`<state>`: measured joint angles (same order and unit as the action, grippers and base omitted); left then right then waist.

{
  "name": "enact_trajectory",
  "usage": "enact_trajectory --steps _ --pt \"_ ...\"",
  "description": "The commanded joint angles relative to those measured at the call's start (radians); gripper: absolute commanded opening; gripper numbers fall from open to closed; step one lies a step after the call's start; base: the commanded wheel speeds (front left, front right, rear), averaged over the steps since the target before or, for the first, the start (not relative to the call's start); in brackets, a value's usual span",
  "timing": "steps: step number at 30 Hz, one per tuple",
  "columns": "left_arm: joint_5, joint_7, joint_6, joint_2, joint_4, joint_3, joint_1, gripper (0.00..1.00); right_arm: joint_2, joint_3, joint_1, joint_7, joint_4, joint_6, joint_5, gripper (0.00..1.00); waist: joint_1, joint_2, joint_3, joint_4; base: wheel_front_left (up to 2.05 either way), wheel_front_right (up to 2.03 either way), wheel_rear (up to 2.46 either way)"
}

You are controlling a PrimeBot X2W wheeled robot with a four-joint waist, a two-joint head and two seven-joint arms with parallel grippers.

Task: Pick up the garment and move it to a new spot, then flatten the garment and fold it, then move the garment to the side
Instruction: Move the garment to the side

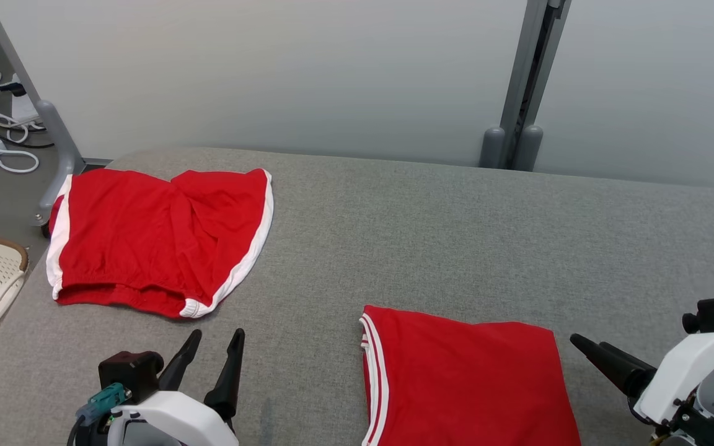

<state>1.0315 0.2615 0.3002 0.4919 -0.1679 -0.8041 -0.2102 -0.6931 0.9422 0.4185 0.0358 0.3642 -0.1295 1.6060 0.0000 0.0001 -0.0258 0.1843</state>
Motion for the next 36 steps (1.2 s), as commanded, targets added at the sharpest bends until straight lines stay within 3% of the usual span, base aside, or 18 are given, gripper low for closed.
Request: enact_trajectory --steps 1,10,19,29,30,31,32,33,36 --pt "-0.013 0.004 -0.005 0.002 -0.001 0.008 0.011 1.00 0.000 -0.001 -0.013 -0.005 0.009 -0.002 -0.007 1.00 0.0000 -0.0001 0.001 -0.004 0.00 0.00 0.00" --pt "-0.062 0.004 -0.017 -0.013 -0.004 0.043 0.015 1.00 0.091 0.061 0.015 0.093 0.171 -0.002 0.005 1.00 0.0000 -0.0001 0.006 -0.017 0.00 0.00 0.00" --pt "-0.166 0.004 -0.013 -0.019 0.006 0.062 0.010 1.00 0.172 0.103 0.080 0.197 0.297 -0.002 0.006 1.00 0.0000 -0.0001 0.011 0.015 0.00 0.00 0.00" --pt "-0.311 0.004 -0.075 -0.077 0.036 0.184 0.063 1.00 0.220 0.118 0.085 0.240 0.328 -0.002 0.022 1.00 0.0000 -0.0001 0.015 0.059 0.00 0.00 0.00" --pt "-0.321 0.004 -0.085 -0.083 0.035 0.196 0.070 1.00 0.221 0.116 0.083 0.239 0.323 -0.002 0.022 0.86 0.0000 -0.0001 0.015 0.061 0.00 0.00 0.00" --pt "-0.329 0.004 -0.093 -0.089 0.032 0.206 0.077 1.00 0.221 0.115 0.083 0.235 0.317 -0.002 0.019 0.49 0.0000 -0.0001 0.015 0.063 0.00 0.00 0.00" --pt "-0.337 0.004 -0.100 -0.096 0.029 0.215 0.082 1.00 0.220 0.112 0.083 0.228 0.311 -0.002 0.017 0.32 0.0000 -0.0001 0.015 0.064 0.00 0.00 0.00" --pt "-0.344 0.004 -0.108 -0.101 0.026 0.224 0.086 1.00 0.219 0.109 0.085 0.221 0.304 -0.002 0.014 0.00 0.0000 -0.0001 0.015 0.064 0.00 0.00 0.00" --pt "-0.362 0.004 -0.127 -0.114 0.014 0.248 0.101 1.00 0.210 0.106 0.089 0.214 0.289 -0.002 0.010 0.00 0.0000 -0.0001 0.015 0.062 0.00 0.00 0.00"
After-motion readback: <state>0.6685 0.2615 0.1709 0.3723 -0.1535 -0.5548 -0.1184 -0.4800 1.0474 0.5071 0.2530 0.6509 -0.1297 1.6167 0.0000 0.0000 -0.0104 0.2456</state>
